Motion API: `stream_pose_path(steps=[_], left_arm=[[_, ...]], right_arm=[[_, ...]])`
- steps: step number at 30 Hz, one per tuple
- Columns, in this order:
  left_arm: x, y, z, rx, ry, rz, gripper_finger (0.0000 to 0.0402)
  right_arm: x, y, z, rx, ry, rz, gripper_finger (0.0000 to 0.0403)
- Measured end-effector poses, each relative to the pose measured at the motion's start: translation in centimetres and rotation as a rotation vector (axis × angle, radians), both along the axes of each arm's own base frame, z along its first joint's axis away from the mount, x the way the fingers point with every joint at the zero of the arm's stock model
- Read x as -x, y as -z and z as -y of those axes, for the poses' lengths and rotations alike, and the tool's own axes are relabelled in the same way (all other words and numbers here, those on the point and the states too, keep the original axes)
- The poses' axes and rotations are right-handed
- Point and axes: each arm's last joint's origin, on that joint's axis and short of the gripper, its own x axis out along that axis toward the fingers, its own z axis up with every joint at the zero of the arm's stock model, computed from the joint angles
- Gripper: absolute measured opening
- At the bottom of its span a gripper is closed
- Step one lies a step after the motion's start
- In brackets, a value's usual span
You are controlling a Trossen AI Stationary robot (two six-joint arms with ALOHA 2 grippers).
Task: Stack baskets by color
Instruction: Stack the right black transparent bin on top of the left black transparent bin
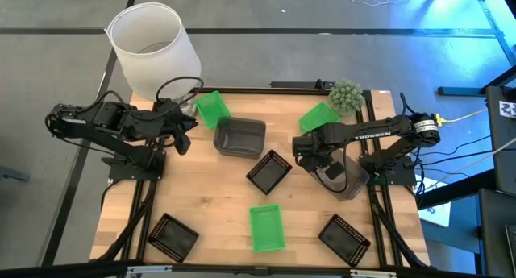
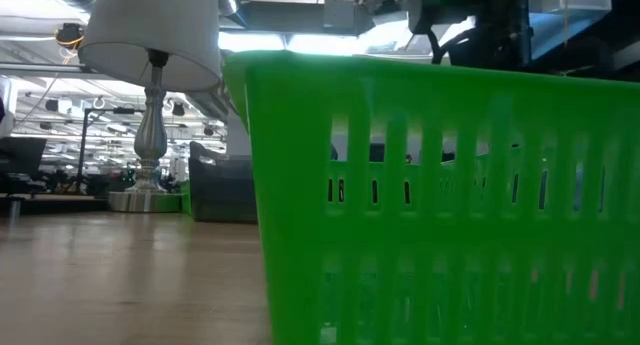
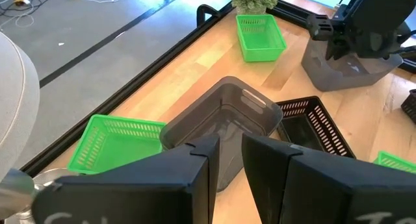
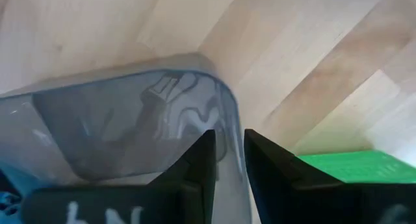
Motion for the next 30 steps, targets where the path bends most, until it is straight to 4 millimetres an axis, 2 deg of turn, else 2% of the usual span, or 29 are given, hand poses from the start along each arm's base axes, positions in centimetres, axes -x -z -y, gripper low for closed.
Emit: stream_pose_path(steps=[12,20,30], left_arm=[[0.0,0.0,0.0,0.000,0.000,0.000,0.0058],[0.0,0.0,0.0,0.000,0.001,0.000,0.0058],[0.0,0.0,0.0,0.000,0.000,0.000,0.0058]], right_arm=[[-0.3,0.2,0.0,-0.002,-0.009,0.036,0.0081],[0.7,2.8,0.0,-0.005,-0.009,-0.006,0.0081],[0.3,5.4,0.0,0.005,-0.005,0.128,0.0080]])
